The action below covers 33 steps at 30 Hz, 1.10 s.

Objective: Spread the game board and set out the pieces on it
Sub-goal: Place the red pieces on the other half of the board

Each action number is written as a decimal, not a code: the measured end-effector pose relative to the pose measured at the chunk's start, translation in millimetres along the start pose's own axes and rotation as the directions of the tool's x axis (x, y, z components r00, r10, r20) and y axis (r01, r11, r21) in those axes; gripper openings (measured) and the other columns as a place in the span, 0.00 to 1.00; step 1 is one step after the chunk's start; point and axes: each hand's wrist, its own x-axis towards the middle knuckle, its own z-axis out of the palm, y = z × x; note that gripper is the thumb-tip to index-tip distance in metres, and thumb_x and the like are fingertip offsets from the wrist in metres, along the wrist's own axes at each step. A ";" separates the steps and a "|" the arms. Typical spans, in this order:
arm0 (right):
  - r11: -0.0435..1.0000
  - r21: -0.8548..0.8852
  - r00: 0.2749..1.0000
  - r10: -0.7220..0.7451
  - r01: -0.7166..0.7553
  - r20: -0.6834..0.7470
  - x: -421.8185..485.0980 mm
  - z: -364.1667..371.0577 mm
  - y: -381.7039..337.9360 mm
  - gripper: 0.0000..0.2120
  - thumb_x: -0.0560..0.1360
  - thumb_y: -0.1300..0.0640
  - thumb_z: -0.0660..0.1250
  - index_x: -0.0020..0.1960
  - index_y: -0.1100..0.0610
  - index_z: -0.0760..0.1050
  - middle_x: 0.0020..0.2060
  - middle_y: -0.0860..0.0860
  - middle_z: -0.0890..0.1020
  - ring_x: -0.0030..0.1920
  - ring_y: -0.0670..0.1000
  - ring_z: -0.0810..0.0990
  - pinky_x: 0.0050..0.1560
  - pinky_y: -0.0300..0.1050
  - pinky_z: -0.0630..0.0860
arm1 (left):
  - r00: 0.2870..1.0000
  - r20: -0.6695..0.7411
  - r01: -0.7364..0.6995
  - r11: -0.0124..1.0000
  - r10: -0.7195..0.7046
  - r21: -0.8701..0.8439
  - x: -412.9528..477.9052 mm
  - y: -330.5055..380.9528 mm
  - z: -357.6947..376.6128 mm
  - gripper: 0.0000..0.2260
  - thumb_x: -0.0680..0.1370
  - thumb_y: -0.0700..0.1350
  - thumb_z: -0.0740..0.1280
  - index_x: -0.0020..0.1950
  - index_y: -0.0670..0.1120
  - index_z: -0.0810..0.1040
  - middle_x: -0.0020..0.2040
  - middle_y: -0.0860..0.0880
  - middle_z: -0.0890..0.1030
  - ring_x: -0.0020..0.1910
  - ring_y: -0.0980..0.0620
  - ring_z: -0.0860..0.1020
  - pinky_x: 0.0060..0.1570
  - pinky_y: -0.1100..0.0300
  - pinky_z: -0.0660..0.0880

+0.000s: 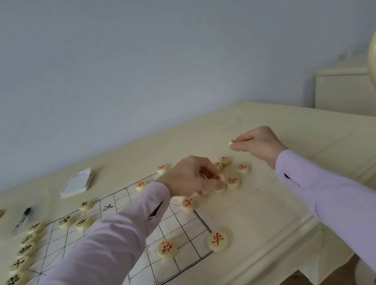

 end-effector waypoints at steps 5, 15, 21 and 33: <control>0.872 0.462 0.983 0.098 -0.160 0.154 -17.2 -0.7 -0.9 0.04 0.71 0.63 0.73 0.43 0.63 0.79 0.38 0.55 0.81 0.40 0.50 0.81 0.44 0.37 0.80 | 0.980 -0.190 0.006 0.963 -0.059 -0.269 -7.6 -7.3 -23.5 0.10 0.72 0.45 0.73 0.51 0.44 0.78 0.39 0.49 0.81 0.34 0.53 0.80 0.41 0.61 0.77; 0.993 -0.030 0.864 -0.084 0.113 0.497 -50.9 33.6 -18.7 0.07 0.67 0.63 0.75 0.43 0.54 0.82 0.41 0.53 0.85 0.39 0.47 0.82 0.42 0.35 0.77 | 0.906 -0.353 0.098 0.926 -0.235 -0.366 -38.9 -30.9 -44.3 0.11 0.74 0.43 0.71 0.54 0.40 0.78 0.42 0.47 0.81 0.34 0.54 0.80 0.35 0.67 0.76; 0.916 -0.290 0.752 -0.019 0.277 0.658 -74.4 44.7 -22.8 0.14 0.66 0.61 0.77 0.51 0.56 0.82 0.40 0.47 0.83 0.42 0.42 0.80 0.51 0.32 0.73 | 0.917 -0.326 0.109 0.930 -0.230 -0.351 -54.3 -38.4 -37.8 0.11 0.73 0.41 0.72 0.54 0.38 0.79 0.40 0.50 0.81 0.33 0.54 0.78 0.38 0.67 0.79; 0.877 -0.394 0.816 0.002 0.277 0.578 -85.2 53.4 -18.4 0.14 0.64 0.61 0.78 0.49 0.56 0.82 0.39 0.47 0.83 0.46 0.47 0.81 0.58 0.41 0.74 | 0.929 -0.303 0.102 0.935 -0.212 -0.339 -75.7 -41.9 -33.0 0.09 0.74 0.40 0.71 0.54 0.41 0.78 0.40 0.48 0.78 0.33 0.52 0.77 0.37 0.65 0.79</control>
